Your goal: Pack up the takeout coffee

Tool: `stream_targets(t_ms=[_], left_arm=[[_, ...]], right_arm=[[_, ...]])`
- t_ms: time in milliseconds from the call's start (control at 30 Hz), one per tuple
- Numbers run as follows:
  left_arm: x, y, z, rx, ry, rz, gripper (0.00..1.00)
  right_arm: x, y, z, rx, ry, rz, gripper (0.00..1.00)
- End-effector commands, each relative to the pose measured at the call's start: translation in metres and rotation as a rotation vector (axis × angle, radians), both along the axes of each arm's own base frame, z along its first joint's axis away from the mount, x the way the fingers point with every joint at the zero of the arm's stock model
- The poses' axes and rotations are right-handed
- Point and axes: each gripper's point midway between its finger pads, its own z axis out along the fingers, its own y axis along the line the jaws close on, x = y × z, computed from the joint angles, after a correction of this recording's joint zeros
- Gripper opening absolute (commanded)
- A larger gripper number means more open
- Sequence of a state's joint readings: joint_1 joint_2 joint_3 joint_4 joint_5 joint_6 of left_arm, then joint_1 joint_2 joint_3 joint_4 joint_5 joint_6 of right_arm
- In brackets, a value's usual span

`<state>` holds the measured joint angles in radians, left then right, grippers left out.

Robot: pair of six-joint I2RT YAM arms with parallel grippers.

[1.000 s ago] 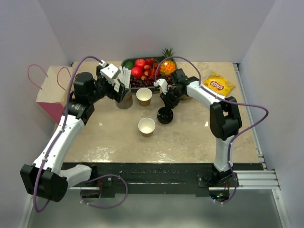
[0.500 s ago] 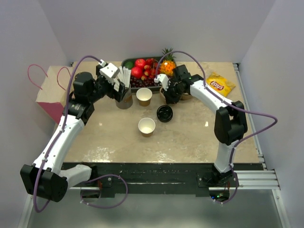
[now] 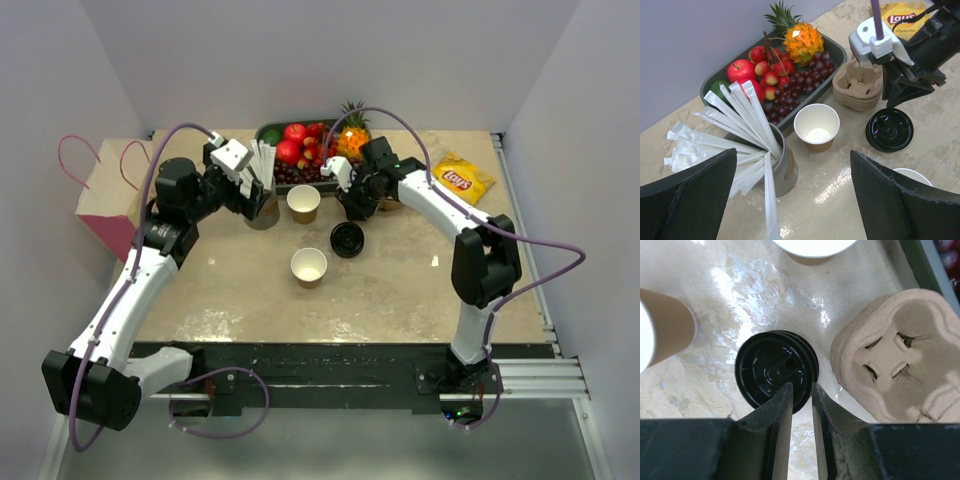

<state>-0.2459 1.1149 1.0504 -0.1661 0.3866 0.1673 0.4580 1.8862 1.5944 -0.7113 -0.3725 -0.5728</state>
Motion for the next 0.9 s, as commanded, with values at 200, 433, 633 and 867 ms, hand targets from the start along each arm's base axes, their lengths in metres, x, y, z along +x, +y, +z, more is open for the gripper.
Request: stream_targets(t_ms=[200,433,633,867], left_arm=[[-0.006,-0.005,0.011,-0.019,-0.032,-0.011,0.99],[-0.003,-0.004,0.012,-0.015,-0.038,-0.006,0.99],[-0.003,-0.005,0.011,-0.015,-0.035,-0.007,0.99],[-0.002,-0.005,0.01,-0.02,-0.035,-0.009,0.99]], right_arm=[[0.009,-0.005,-0.025,-0.057,0.048,-0.059,0.26],[0.009,-0.007,-0.035,-0.076,0.068,-0.071,0.22],[0.005,-0.003,-0.03,-0.053,0.09,-0.062,0.25],[0.003,-0.004,-0.034,-0.064,0.1,-0.061,0.21]])
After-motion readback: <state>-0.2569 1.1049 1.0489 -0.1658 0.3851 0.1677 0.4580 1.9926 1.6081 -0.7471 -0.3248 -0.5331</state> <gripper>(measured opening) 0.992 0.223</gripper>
